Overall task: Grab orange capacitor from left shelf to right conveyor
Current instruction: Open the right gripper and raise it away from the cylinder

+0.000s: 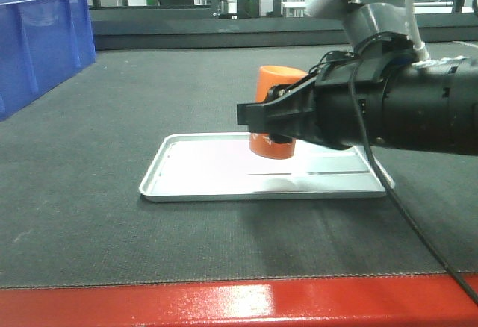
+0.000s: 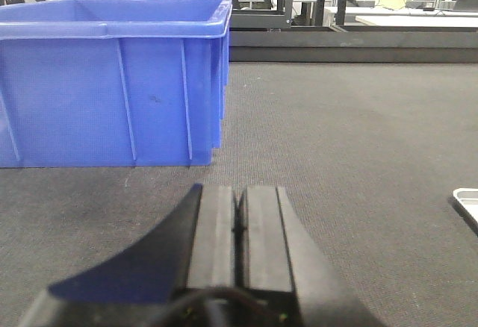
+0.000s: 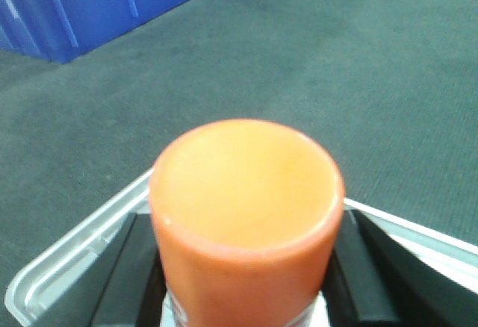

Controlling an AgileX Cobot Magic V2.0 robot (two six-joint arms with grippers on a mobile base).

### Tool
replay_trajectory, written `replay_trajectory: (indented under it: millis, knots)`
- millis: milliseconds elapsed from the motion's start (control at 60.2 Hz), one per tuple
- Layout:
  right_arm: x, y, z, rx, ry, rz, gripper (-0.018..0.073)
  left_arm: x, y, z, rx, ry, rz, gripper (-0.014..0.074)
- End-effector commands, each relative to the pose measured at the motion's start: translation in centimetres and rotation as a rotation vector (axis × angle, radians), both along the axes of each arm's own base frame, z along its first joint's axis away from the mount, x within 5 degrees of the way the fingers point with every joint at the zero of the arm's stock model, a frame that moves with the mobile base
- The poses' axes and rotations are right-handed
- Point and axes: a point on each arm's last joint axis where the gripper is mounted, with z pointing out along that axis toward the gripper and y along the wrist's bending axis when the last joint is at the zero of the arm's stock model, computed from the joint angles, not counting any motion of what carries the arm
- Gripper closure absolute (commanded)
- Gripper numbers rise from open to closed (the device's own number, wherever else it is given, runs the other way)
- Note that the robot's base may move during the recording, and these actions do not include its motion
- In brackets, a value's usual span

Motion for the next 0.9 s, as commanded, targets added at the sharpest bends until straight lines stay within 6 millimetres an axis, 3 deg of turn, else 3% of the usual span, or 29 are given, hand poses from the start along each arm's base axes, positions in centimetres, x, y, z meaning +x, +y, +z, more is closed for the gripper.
replay_trajectory:
  millis: [0, 66, 382, 681, 780, 880]
  knots:
    - [0.6, 0.2, 2.6, 0.085, -0.139, -0.008, 0.001, -0.2, 0.0, 1.0, -0.01, -0.096, -0.004, 0.0701]
    - [0.7, 0.2, 2.6, 0.096, -0.148, -0.014, -0.0085, -0.2, 0.0, 1.0, -0.01, -0.096, -0.004, 0.0701]
    - [0.8, 0.2, 3.0, 0.119, -0.186, -0.012, -0.0068, -0.2, 0.0, 1.0, -0.01, -0.096, -0.004, 0.0701]
    - [0.2, -0.4, 6.6, 0.26, -0.424, -0.036, -0.0062, -0.2, 0.0, 1.0, -0.01, -0.096, -0.004, 0.0701]
    - [-0.6, -0.8, 8.9, 0.301, -0.489, -0.036, 0.0029, -0.2, 0.0, 1.0, -0.01, -0.096, -0.004, 0.0701]
    - [-1.6, -1.5, 11.3, 0.343, -0.558, -0.034, 0.0308, -0.2, 0.0, 1.0, -0.01, -0.096, -0.004, 0.0701]
